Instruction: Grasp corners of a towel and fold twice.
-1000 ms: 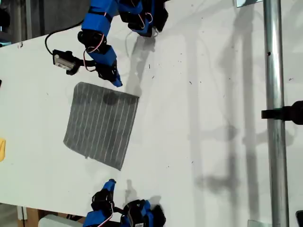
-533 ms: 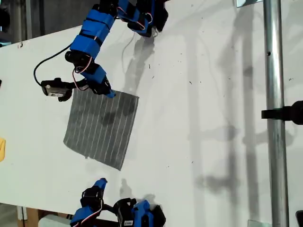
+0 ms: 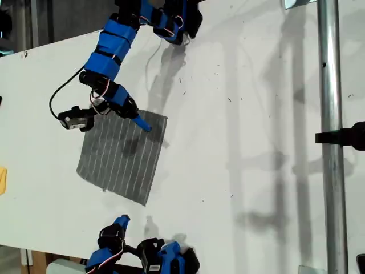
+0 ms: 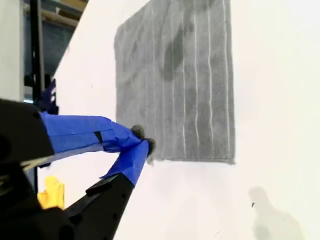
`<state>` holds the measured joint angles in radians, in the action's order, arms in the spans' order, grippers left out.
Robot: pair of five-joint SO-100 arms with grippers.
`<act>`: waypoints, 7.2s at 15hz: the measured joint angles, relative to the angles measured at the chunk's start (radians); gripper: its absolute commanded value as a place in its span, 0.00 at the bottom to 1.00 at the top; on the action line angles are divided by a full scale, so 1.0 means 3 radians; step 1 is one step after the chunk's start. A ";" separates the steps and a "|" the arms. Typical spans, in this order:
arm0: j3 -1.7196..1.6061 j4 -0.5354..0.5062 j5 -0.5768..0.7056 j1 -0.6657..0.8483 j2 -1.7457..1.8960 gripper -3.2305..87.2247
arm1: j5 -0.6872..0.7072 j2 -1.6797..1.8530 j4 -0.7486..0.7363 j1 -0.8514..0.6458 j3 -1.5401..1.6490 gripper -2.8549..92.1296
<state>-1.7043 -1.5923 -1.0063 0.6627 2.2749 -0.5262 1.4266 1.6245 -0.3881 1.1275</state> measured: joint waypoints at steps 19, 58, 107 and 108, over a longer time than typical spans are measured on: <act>-0.0435 0.0082 -0.0118 -0.0005 0.0210 0.00 | 0.0266 -0.1672 -0.0803 -0.0240 0.0118 0.33; 0.0051 0.0685 0.0961 0.0501 -0.1831 0.38 | 0.0056 -0.1902 -0.0752 -0.0097 -0.0312 0.03; 0.0286 0.1866 0.1028 -0.0066 -0.2720 0.00 | -0.0992 0.0895 -0.1268 -0.0174 0.2812 0.03; 0.0276 0.1917 0.1002 -0.0066 -0.2828 0.00 | -0.1023 0.0752 -0.1427 -0.0159 0.2833 0.03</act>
<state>-1.6214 -1.0170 -0.7056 0.6427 1.4266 -0.8330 1.6521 1.1965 -0.4357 1.9773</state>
